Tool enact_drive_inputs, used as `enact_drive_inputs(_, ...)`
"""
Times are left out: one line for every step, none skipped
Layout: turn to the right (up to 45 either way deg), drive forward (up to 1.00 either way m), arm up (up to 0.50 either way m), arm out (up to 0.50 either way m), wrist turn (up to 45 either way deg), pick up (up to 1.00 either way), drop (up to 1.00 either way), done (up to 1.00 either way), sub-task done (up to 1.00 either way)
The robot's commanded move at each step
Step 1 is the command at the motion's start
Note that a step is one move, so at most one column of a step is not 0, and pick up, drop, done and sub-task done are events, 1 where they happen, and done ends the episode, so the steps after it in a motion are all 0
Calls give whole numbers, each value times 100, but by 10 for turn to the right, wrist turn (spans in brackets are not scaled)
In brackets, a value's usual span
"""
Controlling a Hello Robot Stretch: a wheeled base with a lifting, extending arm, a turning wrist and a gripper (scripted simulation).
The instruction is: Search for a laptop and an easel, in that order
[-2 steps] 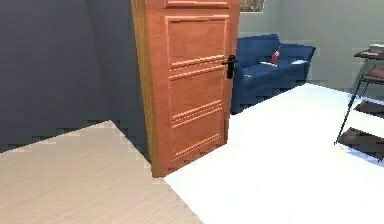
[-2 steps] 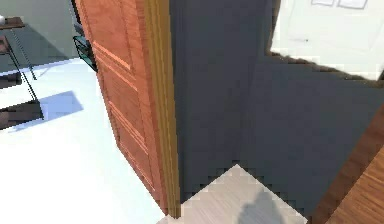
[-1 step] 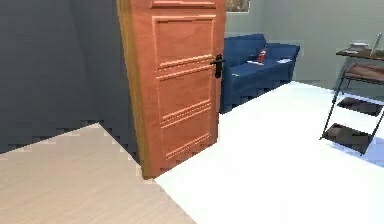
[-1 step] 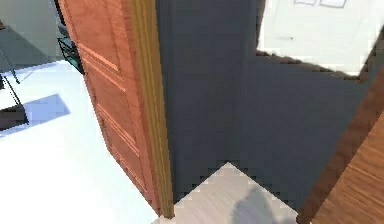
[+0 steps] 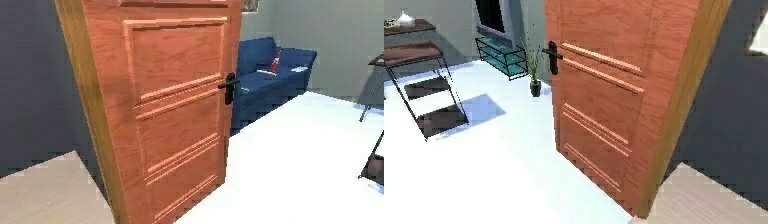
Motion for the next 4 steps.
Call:
enact_drive_inputs(360, 0, 0, 0, 0, 0, 0, 0, 0)
enact_drive_inputs(0, 100, 0, 0, 0, 0, 0, 0, 0)
enact_drive_inputs(30, 0, 0, 0, 0, 0, 0, 0, 0)
enact_drive_inputs(-30, 0, 0, 0, 0, 0, 0, 0, 0)
